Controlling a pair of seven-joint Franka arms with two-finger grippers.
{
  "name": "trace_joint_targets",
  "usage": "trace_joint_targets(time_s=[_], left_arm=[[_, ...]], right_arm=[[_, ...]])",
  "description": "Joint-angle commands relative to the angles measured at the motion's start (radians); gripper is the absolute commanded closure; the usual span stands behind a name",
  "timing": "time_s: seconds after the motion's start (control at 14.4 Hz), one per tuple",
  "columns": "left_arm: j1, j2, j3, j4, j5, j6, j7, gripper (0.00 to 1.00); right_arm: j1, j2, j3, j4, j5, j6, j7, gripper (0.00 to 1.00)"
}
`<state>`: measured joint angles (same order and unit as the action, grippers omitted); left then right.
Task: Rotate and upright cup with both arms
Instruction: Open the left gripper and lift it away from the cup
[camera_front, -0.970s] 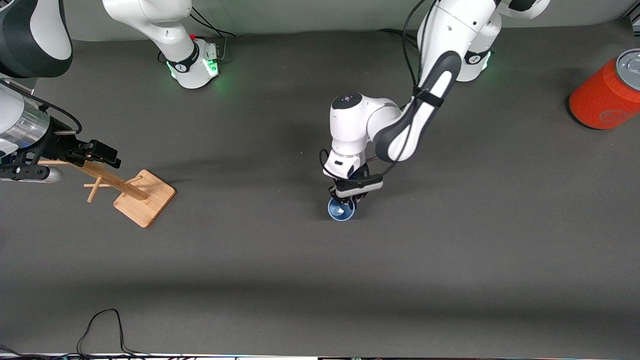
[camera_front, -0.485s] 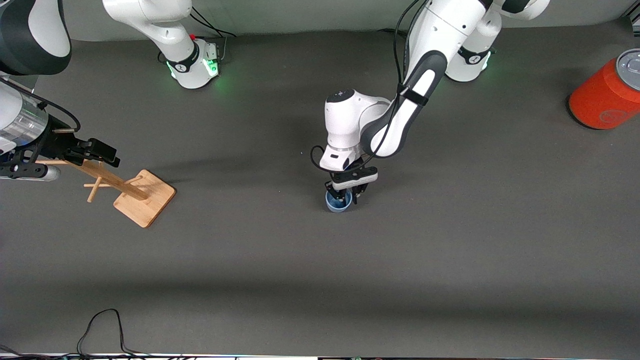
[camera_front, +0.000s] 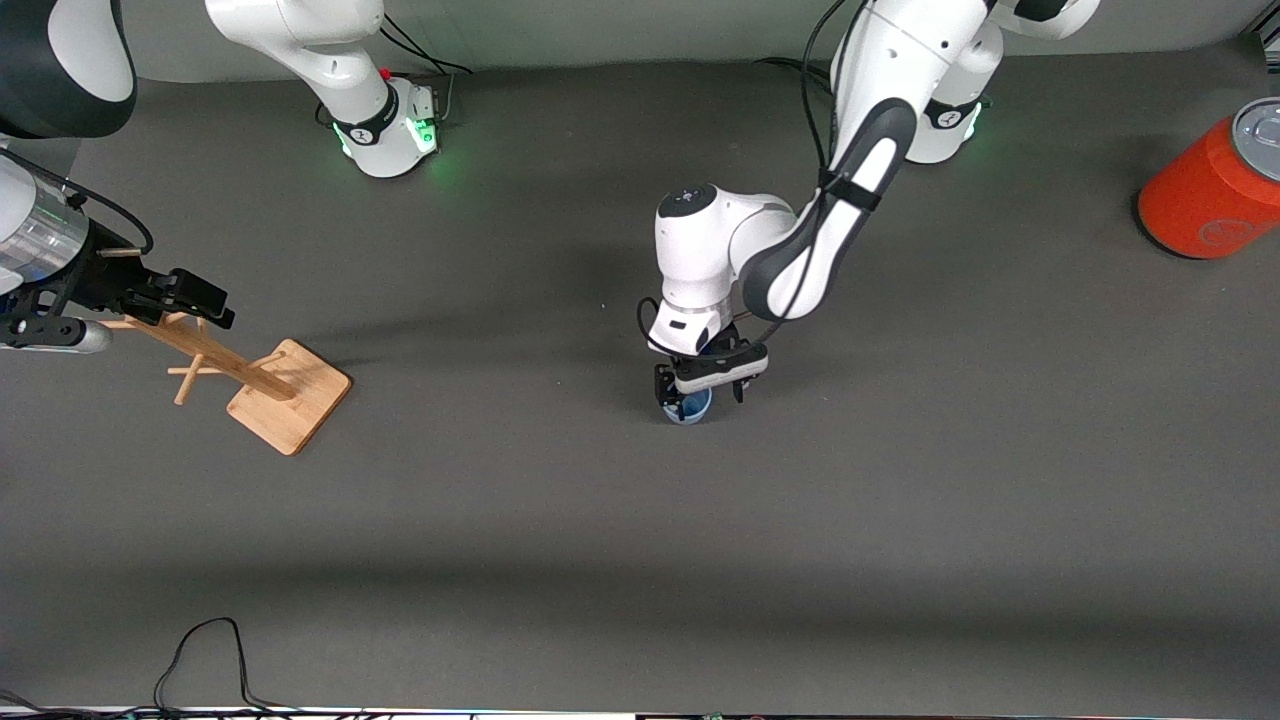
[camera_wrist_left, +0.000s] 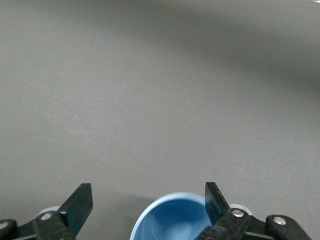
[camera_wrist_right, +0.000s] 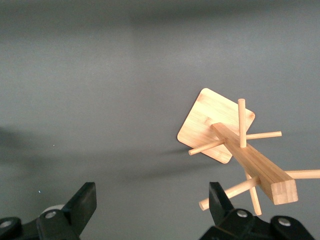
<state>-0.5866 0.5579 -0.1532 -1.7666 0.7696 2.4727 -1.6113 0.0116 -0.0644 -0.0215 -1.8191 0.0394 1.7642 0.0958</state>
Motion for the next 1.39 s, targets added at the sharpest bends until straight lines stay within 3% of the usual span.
trace_joint_targets(time_s=[0.0,0.21,0.35,0.55,0.9,1.18,1.32], left_arm=[[0.028,-0.053,-0.005,0.038,-0.149,-0.089,0.19,0.0],[0.063,-0.081,-0.003,0.101,-0.283,-0.19,0.376,0.0],[0.12,-0.084,-0.005,0.192,-0.413,-0.311,0.567,0.0],[0.258,-0.081,-0.002,0.321,-0.533,-0.501,0.882,0.0],[0.482,-0.17,-0.002,0.335,-0.616,-0.659,1.249,0.0],[0.582,-0.24,-0.005,0.334,-0.631,-0.765,1.36,0.0],[0.605,-0.315,0.003,0.305,-0.716,-0.828,1.39,0.0]], right_arm=[[0.002,-0.044,-0.006,-0.028,-0.006,0.0,-0.001,0.0],[0.002,-0.048,-0.008,-0.023,-0.007,-0.026,0.005,0.0],[-0.002,-0.064,-0.034,-0.023,-0.007,-0.025,0.005,0.0],[-0.001,-0.08,-0.04,-0.022,-0.006,-0.003,0.005,0.0],[0.001,-0.086,-0.031,-0.026,0.005,0.029,-0.01,0.0],[-0.001,-0.081,-0.032,-0.019,0.002,0.017,-0.074,0.0],[-0.002,-0.08,-0.034,-0.008,-0.001,-0.015,-0.076,0.0]])
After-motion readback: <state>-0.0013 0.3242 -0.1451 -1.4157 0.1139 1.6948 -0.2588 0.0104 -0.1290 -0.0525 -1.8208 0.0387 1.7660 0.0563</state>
